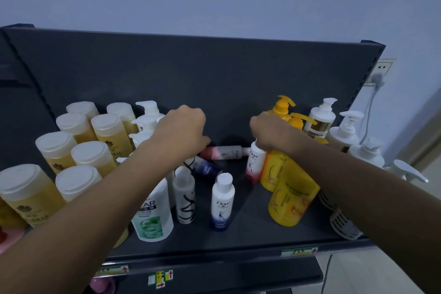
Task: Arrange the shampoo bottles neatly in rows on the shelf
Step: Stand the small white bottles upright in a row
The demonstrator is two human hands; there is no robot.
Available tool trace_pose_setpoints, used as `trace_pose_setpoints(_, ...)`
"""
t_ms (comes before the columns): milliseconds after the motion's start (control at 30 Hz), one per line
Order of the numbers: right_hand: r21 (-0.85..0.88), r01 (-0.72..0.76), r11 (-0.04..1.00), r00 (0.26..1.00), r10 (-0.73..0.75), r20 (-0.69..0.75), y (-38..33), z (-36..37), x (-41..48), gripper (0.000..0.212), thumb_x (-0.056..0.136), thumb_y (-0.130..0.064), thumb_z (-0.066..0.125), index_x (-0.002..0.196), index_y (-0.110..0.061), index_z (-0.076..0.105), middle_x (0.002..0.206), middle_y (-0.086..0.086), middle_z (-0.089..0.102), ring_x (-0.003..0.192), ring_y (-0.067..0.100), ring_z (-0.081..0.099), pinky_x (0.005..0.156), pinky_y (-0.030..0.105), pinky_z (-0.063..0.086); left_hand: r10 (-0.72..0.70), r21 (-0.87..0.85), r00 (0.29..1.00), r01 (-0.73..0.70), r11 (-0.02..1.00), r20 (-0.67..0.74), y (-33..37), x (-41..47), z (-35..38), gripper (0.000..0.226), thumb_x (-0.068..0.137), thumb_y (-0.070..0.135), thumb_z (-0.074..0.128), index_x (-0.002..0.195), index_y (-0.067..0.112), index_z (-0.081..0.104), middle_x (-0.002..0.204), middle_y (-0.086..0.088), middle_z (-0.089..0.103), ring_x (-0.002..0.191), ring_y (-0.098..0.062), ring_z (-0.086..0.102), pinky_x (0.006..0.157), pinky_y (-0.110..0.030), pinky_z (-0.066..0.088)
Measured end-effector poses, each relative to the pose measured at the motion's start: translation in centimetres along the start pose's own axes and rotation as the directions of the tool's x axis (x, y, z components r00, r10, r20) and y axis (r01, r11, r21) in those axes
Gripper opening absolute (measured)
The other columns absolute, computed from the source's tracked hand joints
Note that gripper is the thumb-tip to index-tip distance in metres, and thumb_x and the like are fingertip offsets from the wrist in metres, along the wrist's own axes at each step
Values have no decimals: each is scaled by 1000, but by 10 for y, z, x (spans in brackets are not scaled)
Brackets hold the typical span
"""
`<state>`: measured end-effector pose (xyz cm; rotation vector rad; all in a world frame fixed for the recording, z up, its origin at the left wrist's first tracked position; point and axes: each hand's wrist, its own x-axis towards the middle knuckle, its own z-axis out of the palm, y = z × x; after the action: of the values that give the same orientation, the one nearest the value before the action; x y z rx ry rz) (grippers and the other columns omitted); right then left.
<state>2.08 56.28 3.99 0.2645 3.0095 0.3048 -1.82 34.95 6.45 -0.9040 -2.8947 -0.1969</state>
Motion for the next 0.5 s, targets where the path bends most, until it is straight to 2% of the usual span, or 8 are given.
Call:
trace_pose_setpoints(100,54,38,998,999,-38,13,1,-4,-1,22,86,-6,70,108,-7,71,111,14,65,97,30,69,73,36,59,-19,-43,1000,20,999,19,-11,5,3,21,84,42,76,84,21,73,83,-3,68,80,-27,68,68,-38,59)
trace_pose_setpoints(233,119,171,978,985,-172,0,1,-8,-23,19,78,-4,72,96,-6,79,96,11,77,89,27,73,72,41,63,-42,-51,999,43,998,19,-22,7,5,17,83,41,76,83,24,76,86,-2,72,81,-27,69,70,-38,60)
trace_pose_setpoints(400,148,221,964,970,-233,70,-6,-7,-68,21,81,-13,75,102,-15,79,100,-2,76,96,17,68,78,35,60,-72,-50,997,73,996,11,-35,7,7,17,82,37,74,81,20,76,87,-2,73,81,-26,70,70,-39,62)
trace_pose_setpoints(500,169,235,957,964,-251,86,-10,-1,-83,18,84,-17,75,101,-19,78,101,-4,74,99,15,66,79,32,58,-82,-49,997,82,995,16,-40,7,8,17,80,35,73,80,18,76,83,-2,75,80,-25,71,70,-42,63)
